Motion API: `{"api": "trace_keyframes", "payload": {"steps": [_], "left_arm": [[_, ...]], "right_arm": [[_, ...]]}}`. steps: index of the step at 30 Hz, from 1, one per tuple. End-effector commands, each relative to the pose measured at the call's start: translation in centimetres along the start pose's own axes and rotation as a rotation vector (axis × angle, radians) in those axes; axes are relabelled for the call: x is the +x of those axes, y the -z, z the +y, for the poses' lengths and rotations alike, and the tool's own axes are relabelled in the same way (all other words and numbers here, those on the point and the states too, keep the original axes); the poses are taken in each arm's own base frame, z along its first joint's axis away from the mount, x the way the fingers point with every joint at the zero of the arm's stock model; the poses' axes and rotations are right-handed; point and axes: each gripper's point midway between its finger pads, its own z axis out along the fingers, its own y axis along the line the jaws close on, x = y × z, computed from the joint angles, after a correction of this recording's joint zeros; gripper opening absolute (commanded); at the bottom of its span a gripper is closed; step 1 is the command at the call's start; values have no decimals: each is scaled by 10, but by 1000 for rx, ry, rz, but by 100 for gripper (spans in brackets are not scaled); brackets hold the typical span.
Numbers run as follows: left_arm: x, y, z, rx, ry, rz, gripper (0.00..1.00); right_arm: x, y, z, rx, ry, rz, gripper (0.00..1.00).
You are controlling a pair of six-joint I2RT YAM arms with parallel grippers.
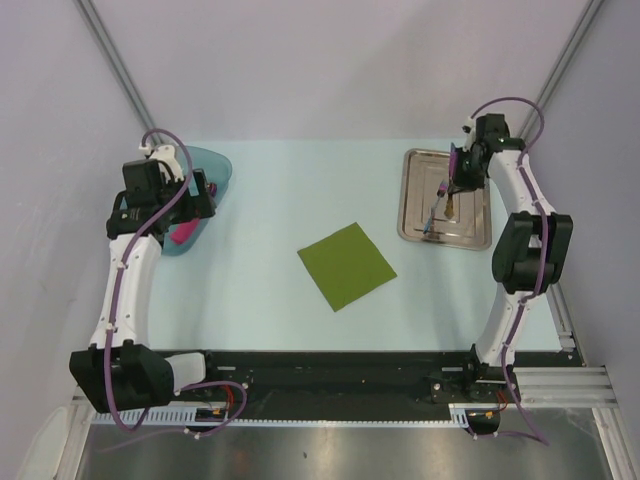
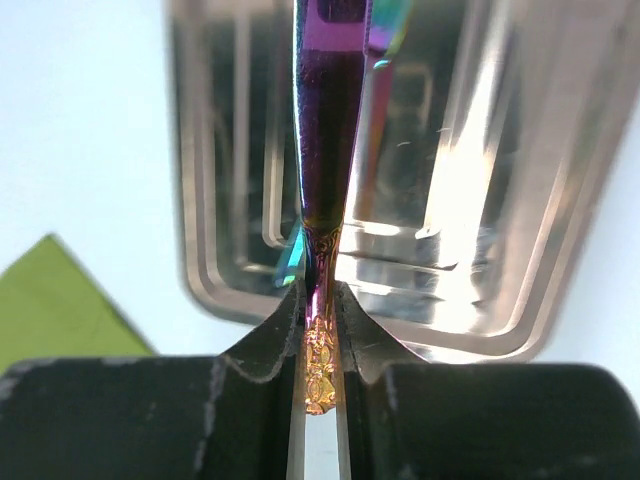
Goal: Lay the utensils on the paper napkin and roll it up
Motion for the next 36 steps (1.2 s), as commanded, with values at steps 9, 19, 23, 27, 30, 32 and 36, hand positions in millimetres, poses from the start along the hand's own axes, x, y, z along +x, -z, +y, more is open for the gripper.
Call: {"api": "trace_keyframes", "payload": {"steps": [9, 19, 23, 27, 30, 32, 36], "left_arm": [[-14, 14, 28, -198, 135, -121, 99], [-4, 8, 41, -271, 182, -131, 100], [4, 5, 41, -268, 189, -117, 100], [10, 2, 41, -261, 192, -105, 100], [13, 1, 40, -262, 195, -103, 100], [14, 1, 42, -271, 196, -103, 100], [17, 1, 44, -280, 196, -100, 100]], "right_arm": [[69, 22, 157, -223, 18, -29, 0], [120, -13, 218, -176, 23, 29, 0], [138, -24, 239, -185, 21, 76, 0], [145, -31, 252, -173, 19, 88, 0], [153, -38, 253, -150, 2, 111, 0], [156, -43, 249, -117, -4, 111, 0], [161, -47, 245, -79, -21, 109, 0]]}}
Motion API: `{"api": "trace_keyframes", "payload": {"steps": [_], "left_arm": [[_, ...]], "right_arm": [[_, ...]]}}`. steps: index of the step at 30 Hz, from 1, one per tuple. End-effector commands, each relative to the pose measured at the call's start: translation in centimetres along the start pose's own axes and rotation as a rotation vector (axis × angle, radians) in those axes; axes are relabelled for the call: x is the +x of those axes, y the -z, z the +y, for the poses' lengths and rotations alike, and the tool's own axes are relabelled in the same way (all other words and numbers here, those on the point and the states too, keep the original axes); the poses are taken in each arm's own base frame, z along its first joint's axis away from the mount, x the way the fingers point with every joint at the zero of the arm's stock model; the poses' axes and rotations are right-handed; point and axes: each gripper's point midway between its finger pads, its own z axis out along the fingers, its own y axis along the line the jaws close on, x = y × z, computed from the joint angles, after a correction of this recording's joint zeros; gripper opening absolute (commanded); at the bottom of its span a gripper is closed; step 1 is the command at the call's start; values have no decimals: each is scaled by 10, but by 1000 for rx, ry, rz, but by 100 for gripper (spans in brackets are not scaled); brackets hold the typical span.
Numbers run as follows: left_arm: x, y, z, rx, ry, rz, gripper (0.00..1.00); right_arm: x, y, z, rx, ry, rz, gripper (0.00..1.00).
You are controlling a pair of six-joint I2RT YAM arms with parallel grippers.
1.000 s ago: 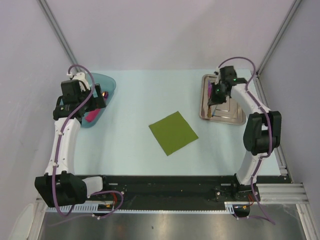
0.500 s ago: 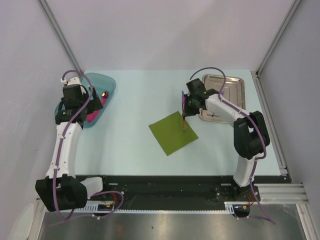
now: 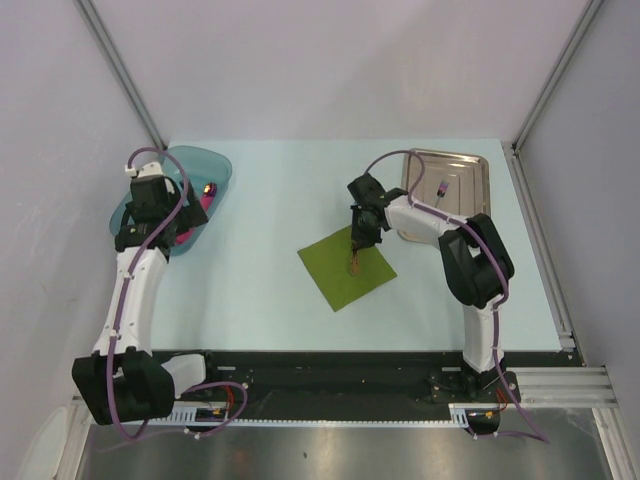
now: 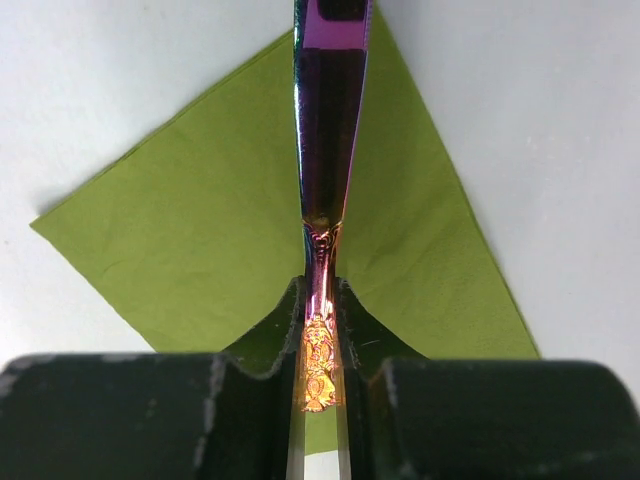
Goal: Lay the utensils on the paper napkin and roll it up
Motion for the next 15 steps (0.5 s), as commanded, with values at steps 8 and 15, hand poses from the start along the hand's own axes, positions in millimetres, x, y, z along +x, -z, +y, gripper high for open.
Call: {"api": "trace_keyframes", "payload": {"steps": [8, 15], "left_arm": [[-13, 7, 1, -7, 24, -72, 100], [-14, 6, 1, -10, 23, -73, 100]], "right_arm": [[-14, -3, 1, 58, -73, -59, 0], [-5, -12, -5, 89, -92, -37, 0]]}}
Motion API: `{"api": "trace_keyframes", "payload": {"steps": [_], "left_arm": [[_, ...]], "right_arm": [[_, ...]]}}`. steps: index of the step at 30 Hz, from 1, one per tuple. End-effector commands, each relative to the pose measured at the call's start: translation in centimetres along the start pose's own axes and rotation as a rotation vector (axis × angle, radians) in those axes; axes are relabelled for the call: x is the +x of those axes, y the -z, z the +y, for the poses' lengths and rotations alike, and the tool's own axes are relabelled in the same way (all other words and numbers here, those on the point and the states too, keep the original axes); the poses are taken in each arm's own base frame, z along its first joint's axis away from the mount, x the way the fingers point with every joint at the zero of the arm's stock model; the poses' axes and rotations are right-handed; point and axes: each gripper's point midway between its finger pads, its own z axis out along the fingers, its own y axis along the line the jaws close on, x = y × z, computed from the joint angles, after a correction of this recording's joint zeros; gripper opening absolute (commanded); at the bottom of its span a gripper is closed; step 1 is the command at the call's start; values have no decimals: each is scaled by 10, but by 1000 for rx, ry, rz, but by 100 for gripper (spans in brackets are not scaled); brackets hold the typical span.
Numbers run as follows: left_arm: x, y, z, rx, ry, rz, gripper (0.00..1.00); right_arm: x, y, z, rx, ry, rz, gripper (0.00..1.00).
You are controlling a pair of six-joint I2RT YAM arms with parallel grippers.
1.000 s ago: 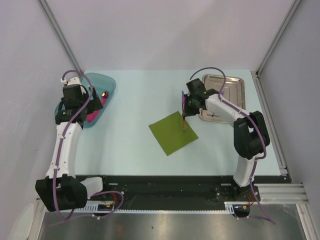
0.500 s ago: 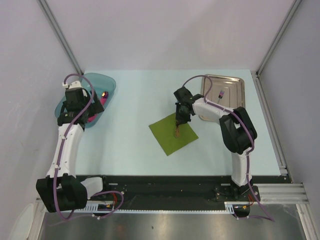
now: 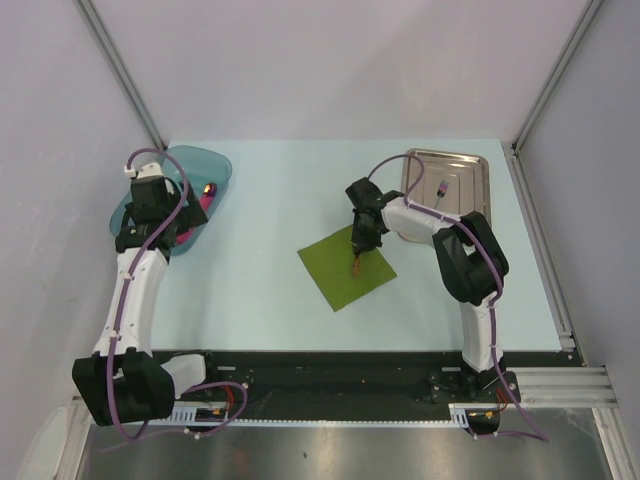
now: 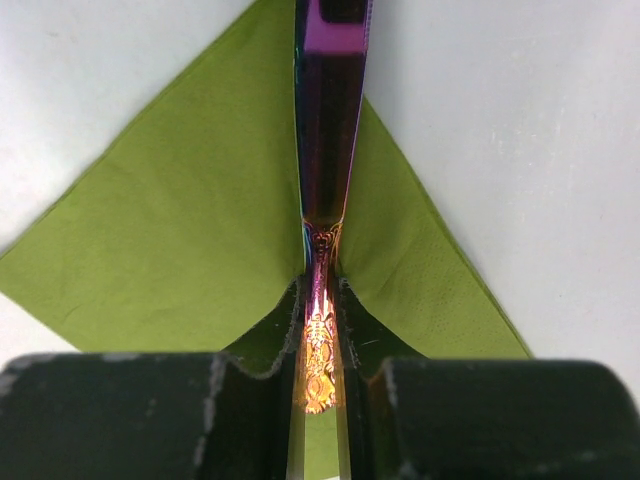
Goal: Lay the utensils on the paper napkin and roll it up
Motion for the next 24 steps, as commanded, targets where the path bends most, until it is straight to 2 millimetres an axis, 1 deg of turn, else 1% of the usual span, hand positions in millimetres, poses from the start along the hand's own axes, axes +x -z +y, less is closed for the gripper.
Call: {"api": "trace_keyframes", "payload": {"steps": [1, 7, 15, 20, 24], "left_arm": [[-12, 5, 0, -3, 15, -58, 100], [-11, 5, 2, -10, 13, -58, 100], [-9, 5, 1, -2, 15, -55, 100], [-3, 4, 0, 3, 18, -47, 100], [-5, 6, 1, -1, 20, -54, 100]], "right_arm": [[-9, 0, 4, 16, -28, -33, 0], [-5, -1, 0, 30, -42, -25, 0], [-2, 10, 7, 3, -39, -30, 0], [1, 12, 10, 0, -25, -35, 0], [1, 14, 10, 2, -30, -36, 0]]}}
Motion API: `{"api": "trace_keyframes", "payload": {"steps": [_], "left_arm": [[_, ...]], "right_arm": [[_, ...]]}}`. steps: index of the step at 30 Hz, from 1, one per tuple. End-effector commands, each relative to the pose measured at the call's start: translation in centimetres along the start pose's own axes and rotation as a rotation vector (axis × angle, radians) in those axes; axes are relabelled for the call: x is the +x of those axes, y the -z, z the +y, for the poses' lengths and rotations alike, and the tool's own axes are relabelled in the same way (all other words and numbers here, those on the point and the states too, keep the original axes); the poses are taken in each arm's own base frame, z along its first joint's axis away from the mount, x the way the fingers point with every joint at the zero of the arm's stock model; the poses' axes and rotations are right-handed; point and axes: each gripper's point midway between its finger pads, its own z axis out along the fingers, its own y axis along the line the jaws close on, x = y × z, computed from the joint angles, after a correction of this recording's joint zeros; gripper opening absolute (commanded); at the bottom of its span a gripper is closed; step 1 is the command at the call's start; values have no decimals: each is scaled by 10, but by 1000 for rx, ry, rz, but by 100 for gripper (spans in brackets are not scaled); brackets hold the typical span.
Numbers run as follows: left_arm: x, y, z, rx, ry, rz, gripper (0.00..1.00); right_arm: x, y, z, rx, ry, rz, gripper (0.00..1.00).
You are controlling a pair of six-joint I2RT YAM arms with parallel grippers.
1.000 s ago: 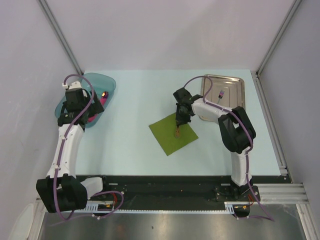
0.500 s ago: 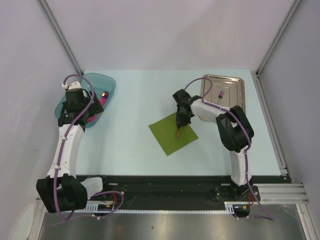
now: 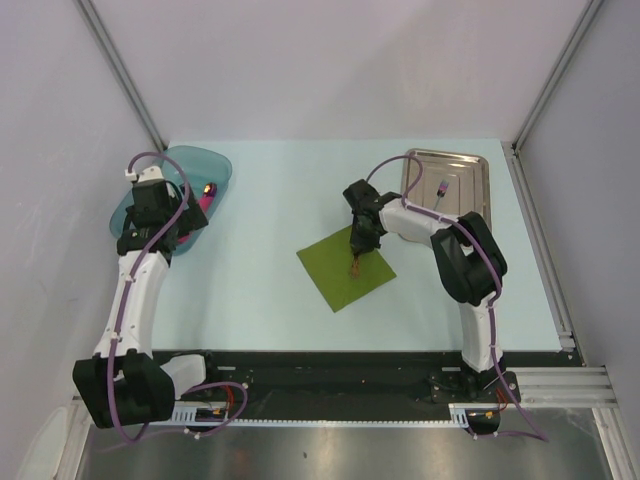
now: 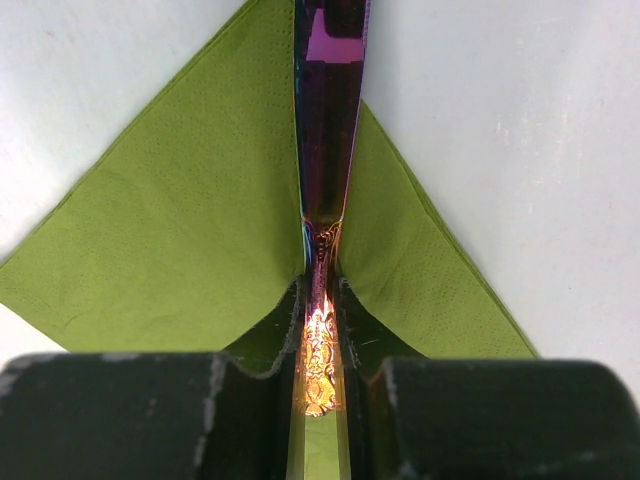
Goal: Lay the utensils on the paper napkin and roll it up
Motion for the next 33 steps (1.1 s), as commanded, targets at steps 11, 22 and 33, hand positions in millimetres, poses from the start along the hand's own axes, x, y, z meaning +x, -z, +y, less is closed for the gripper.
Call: {"api": "trace_keyframes", "payload": {"steps": [11, 22, 33], "left_arm": [[-9, 6, -3, 17, 27, -50, 100], [-13, 8, -4, 22, 27, -56, 100], [-13, 6, -6, 27, 27, -47, 100]], "right_arm": [[-9, 33, 14, -41, -7, -68, 0], [0, 21, 10, -18, -20, -38, 0], [8, 11, 11, -32, -27, 7, 36]]}}
